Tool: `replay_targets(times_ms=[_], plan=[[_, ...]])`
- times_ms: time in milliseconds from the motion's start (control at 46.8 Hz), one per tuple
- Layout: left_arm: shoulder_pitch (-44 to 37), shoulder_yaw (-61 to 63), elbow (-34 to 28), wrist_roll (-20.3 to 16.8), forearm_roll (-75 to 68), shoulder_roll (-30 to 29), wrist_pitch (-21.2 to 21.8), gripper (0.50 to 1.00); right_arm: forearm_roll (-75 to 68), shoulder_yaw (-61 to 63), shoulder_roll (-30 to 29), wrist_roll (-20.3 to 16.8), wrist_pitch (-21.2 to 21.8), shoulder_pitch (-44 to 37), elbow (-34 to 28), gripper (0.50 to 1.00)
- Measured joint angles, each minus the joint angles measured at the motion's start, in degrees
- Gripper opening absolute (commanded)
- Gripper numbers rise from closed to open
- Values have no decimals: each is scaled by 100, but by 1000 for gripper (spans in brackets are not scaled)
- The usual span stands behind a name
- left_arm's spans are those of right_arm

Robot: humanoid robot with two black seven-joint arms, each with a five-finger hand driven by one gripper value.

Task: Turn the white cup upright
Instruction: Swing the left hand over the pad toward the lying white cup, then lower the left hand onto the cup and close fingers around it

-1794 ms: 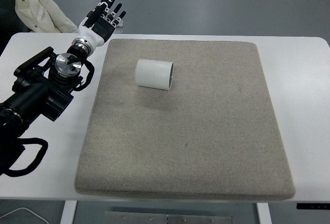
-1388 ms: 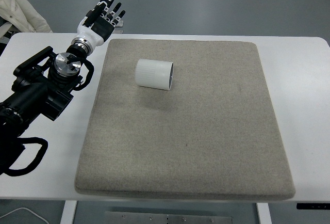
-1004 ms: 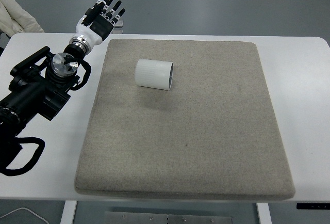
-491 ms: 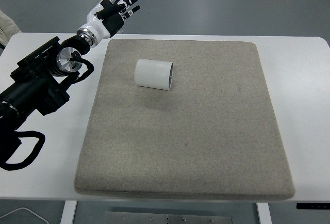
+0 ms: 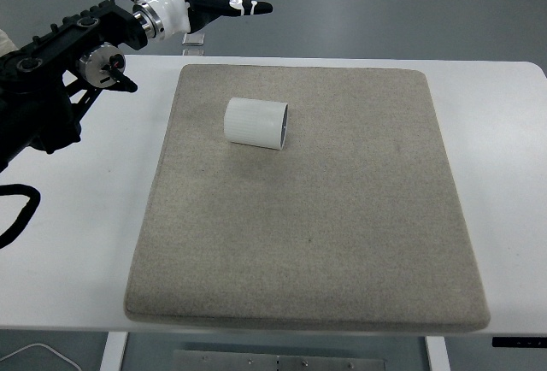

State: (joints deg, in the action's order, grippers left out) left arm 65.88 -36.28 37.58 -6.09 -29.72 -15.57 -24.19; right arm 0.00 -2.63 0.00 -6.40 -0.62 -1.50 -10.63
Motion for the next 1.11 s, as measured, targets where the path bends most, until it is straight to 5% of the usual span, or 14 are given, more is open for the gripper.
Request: replay_targets(times_ms=[449,1111], plan=[[385,517,558,176,-2758,-553,-898,1000,0,0,0,-1,0,0,0,930],[574,1545,852,170,-4273,-354,-821,1000,0,0,0,-1,0,1,-1,930]])
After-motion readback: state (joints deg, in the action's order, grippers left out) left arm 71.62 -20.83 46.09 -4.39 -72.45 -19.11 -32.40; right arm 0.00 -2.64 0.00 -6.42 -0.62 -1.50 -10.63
